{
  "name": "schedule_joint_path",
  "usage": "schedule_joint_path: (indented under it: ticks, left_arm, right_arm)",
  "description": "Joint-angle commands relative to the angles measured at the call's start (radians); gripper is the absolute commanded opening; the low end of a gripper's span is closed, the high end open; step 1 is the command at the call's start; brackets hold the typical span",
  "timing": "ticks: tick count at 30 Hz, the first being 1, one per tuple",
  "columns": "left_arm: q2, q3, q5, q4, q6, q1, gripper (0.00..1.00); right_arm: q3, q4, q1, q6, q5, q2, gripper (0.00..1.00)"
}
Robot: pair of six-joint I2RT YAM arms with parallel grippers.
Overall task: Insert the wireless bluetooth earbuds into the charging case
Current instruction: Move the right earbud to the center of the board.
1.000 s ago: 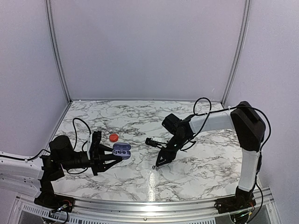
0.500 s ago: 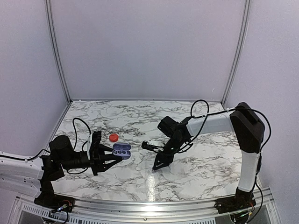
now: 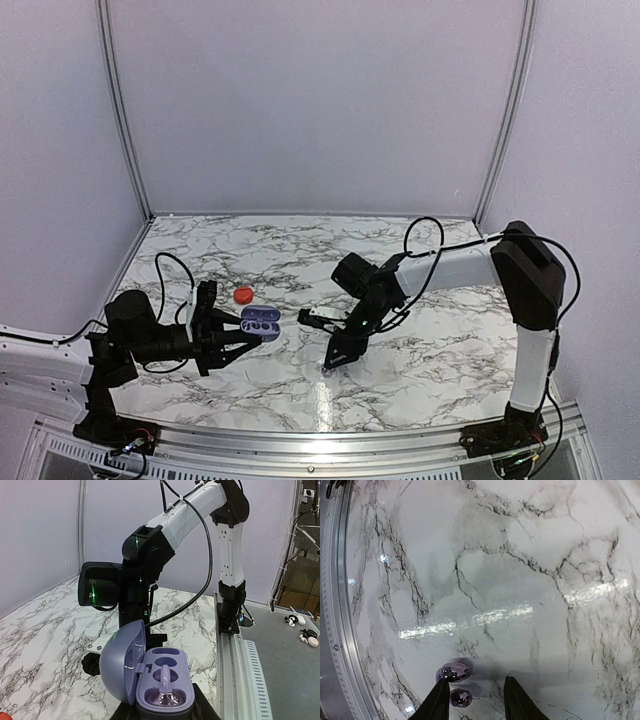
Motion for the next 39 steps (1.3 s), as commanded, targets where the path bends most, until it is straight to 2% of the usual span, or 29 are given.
schedule_joint_path:
  ticks: [1, 6, 12, 15, 18, 21, 29, 34, 39]
  left_arm:
    - [-0.024, -0.008, 0.009, 0.047, -0.001, 0.004, 0.0]
    - [-0.03, -0.011, 0.001, 0.047, 0.0, 0.004, 0.0]
    - [-0.036, -0.011, -0.006, 0.047, 0.0, 0.004, 0.0]
    - [-0.042, -0.013, -0.012, 0.046, 0.0, 0.004, 0.0]
    - [-0.047, -0.015, -0.016, 0.046, -0.001, 0.004, 0.0]
    - [-0.049, -0.016, -0.02, 0.047, -0.001, 0.003, 0.0]
    - [-0.038, -0.009, -0.019, 0.047, 0.003, 0.004, 0.0]
    - [-0.032, -0.004, -0.02, 0.047, 0.006, 0.004, 0.0]
    - [-0.033, -0.007, -0.018, 0.047, 0.006, 0.004, 0.0]
  right_arm:
    - [0.022, -0.017, 0.02, 0.013, 0.031, 0.015, 0.37]
    - [0.063, -0.015, 0.024, 0.01, 0.079, 0.035, 0.33]
    - [0.109, -0.003, 0.026, 0.02, 0.207, 0.026, 0.33]
    - [0.104, 0.006, 0.027, 0.041, 0.274, -0.02, 0.33]
    - [0.061, 0.019, 0.026, 0.08, 0.277, -0.106, 0.35]
    - [-0.021, 0.07, 0.027, 0.177, 0.261, -0.198, 0.38]
    - [-0.288, 0.269, 0.037, 0.566, 0.237, -0.394, 0.39]
    - [-0.341, 0.308, 0.071, 0.713, 0.31, -0.404, 0.33]
    - [-0.344, 0.332, 0.092, 0.759, 0.334, -0.352, 0.29]
